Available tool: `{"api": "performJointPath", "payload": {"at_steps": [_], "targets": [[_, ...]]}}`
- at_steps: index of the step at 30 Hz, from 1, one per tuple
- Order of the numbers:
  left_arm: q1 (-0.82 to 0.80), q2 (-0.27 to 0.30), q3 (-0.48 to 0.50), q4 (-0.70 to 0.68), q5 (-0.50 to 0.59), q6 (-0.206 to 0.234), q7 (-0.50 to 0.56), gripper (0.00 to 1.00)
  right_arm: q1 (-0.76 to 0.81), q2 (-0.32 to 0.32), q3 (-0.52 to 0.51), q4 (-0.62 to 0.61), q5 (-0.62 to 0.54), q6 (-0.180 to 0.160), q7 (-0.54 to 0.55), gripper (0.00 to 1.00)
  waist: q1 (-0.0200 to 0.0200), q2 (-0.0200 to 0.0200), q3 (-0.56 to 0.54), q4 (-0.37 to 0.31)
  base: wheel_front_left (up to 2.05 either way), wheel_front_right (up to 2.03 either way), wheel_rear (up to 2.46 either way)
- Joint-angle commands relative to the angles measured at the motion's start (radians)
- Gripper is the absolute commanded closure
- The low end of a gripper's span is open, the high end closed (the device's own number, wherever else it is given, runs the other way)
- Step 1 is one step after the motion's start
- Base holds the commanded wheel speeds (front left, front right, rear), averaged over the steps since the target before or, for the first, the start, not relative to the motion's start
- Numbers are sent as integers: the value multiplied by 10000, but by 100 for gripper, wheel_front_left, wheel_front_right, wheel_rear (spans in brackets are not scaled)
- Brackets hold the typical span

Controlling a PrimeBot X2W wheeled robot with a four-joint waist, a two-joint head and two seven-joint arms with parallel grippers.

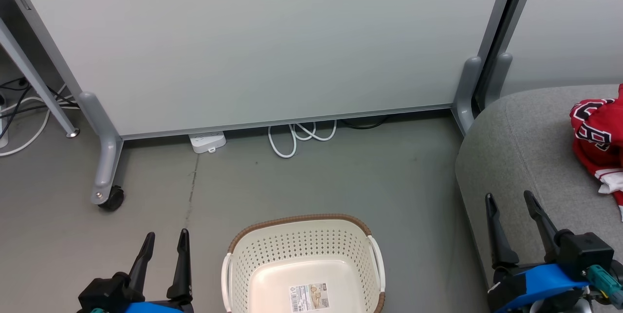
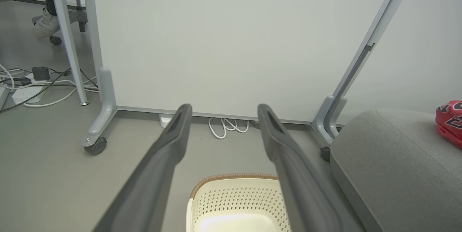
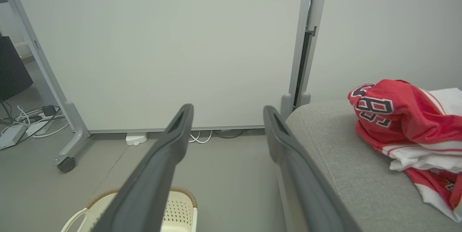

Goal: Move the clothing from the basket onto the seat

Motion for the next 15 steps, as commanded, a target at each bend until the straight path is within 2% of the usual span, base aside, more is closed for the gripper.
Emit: {"api": "performJointPath", "payload": {"at_steps": [1,3,4,15], "targets": [[84,27,43,1,40,-18,-28,0,60,49,21,18,77,-3,13,0,0,-1,4,-4,0,0,0],[75,15,28,23,78,-28,-28,0,66,58,24,19,79,-3,28,0,0,-1,9,-6,0,0,0],[6,-11,8,23,7,-12,1,100,-2,12,9,20,51,0,19,100,0,-1,9,-7,0,0,0],[451,-172,20,875,-210,-11,119,100,154,40,-16,1041,283,2,98,100,0,-1,10,-17,0,0,0]]}}
